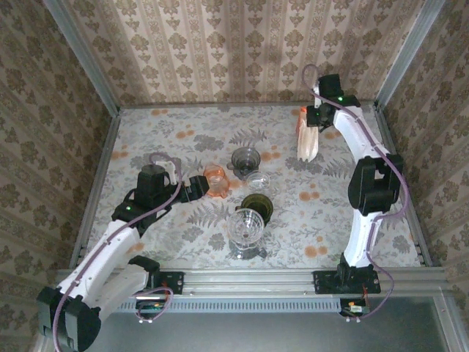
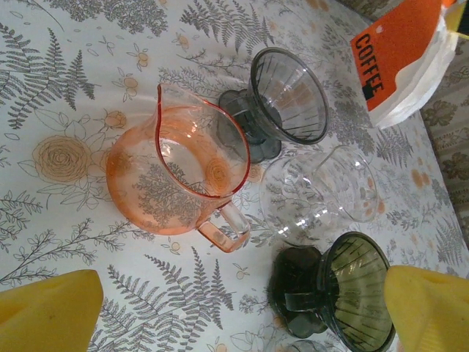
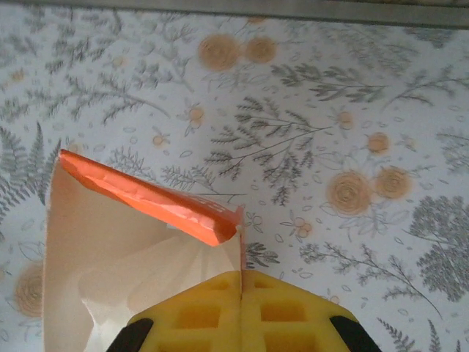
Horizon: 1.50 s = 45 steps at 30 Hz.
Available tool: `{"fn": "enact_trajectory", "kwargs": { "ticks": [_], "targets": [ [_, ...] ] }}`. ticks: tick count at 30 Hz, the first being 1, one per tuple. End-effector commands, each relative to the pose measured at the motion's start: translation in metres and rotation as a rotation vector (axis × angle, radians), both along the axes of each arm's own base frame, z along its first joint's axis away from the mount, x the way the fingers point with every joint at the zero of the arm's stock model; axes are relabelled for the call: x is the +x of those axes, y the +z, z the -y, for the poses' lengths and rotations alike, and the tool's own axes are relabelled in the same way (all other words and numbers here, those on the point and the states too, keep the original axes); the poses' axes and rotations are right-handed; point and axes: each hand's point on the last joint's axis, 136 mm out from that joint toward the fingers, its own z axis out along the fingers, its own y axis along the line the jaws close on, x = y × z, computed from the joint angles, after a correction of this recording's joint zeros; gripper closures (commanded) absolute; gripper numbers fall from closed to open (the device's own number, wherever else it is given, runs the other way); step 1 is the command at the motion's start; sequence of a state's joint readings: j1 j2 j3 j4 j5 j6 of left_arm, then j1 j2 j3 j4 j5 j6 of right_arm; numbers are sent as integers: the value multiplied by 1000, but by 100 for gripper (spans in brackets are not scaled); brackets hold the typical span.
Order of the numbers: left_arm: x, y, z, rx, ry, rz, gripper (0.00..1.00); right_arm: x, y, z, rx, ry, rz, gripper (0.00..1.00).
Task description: Place the coffee filter in the dripper
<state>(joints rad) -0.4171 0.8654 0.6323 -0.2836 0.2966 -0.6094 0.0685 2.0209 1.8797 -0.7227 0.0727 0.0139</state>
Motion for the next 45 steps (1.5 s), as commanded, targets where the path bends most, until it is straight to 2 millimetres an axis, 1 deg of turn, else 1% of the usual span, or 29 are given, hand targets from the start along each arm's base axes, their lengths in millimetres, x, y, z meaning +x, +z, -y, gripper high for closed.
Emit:
{"fn": "enact_trajectory", "kwargs": {
  "ticks": [1, 8, 13, 16, 22, 25, 27, 29, 32, 34, 38, 41, 43, 45],
  "targets": [
    [2, 1, 0, -3, -4, -6, 0, -3, -9, -6, -68, 99, -65, 98],
    [4, -1, 1, -5, -3, -9, 0, 2, -21, -17, -67, 116, -71, 98],
    [6, -3, 3, -11, -3, -16, 0, 5, -30, -17, -48, 80, -56, 98],
    [7, -4, 4, -13, -4, -21, 0, 7, -31, -18, -52, 58, -39, 99],
    [8, -5, 5, -20, -4, -23, 0, 7, -45, -19, -52, 20, -61, 99],
    [7, -5, 5, -21, -4, -23, 0, 4, -49, -19, -54, 15, -65, 94],
    [7, -4, 5, -19, -5, -24, 0, 4, -47, -18, -54, 10, -51, 85],
    [7, -3, 5, -21, -5, -22, 0, 3, -43, -17, -58, 2, -39, 69],
    [7, -3, 5, -24, -3, -22, 0, 2, -35, -15, -61, -9, -19, 52],
    [6, -3, 6, -25, -6, -24, 0, 2, -28, -13, -61, -18, -1, 46],
    [6, -3, 5, -30, -3, -25, 0, -1, -10, -10, -60, -44, 47, 41],
    [5, -2, 6, -35, -4, -24, 0, -5, 9, -9, -45, -58, 88, 38],
    [5, 0, 7, -39, -5, -23, 0, -8, 20, -9, -31, -73, 117, 37],
    [5, 1, 7, -41, -6, -21, 0, -13, 33, -11, -11, -79, 148, 40]
  ]
}}
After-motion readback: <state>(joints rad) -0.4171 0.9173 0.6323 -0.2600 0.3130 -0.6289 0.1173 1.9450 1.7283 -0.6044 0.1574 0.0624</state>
